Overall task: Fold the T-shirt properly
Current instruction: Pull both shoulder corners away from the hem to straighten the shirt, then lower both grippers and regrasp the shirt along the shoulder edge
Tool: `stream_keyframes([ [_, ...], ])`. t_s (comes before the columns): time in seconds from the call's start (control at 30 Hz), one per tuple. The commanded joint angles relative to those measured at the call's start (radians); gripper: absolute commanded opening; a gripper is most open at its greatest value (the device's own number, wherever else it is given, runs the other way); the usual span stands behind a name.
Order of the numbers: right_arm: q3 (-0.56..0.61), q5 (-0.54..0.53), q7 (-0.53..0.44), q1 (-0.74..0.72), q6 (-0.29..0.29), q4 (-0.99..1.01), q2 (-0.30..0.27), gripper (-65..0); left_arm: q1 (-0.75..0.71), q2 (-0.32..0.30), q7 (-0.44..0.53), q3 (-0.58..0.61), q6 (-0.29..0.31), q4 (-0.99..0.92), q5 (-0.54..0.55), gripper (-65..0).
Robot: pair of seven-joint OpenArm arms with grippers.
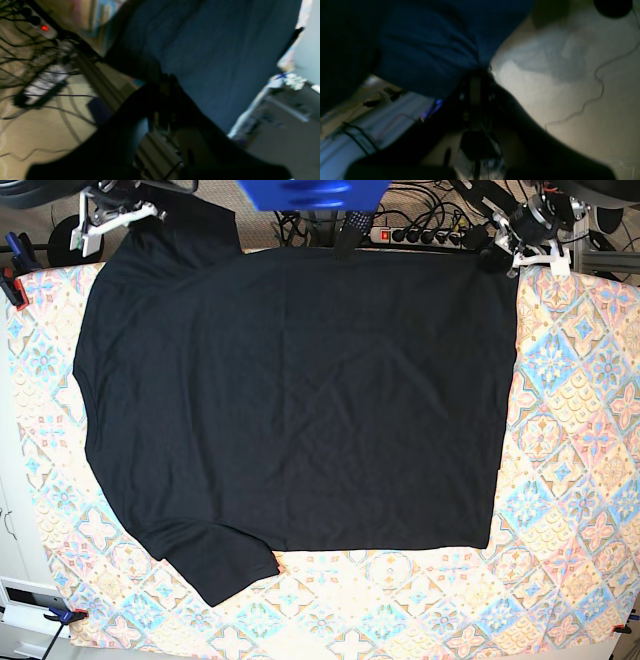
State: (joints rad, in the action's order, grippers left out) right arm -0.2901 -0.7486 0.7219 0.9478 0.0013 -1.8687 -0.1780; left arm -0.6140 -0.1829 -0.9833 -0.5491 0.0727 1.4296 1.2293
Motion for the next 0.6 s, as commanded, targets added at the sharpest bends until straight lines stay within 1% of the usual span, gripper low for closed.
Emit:
stream_keyframes([
  [0.0, -0.010, -0.005, -0.011, 0.006, 0.004, -0.029, -0.007, -65.0, -0.002, -0.008, 0.008, -0.004, -0.018, 0.027, -0.033, -65.0],
  [0.1, -0.010, -0.005, -0.006, -0.051, 0.004, -0.039, -0.007, -65.0, 0.047, -0.007, 0.013, -0.004, -0.018, 0.064, -0.039, -65.0],
  [0.27, -0.010, -0.005, -0.005, -0.146, 0.004, -0.041, -0.010, -65.0, 0.144, -0.008, 0.010, -0.004, -0.018, 0.067, -0.041, -65.0],
  [0.57, -0.010, -0.005, -0.005, -0.303, 0.004, -0.041, -0.012, -65.0, 0.263, -0.008, 0.008, -0.004, -0.018, 0.069, -0.041, -65.0],
])
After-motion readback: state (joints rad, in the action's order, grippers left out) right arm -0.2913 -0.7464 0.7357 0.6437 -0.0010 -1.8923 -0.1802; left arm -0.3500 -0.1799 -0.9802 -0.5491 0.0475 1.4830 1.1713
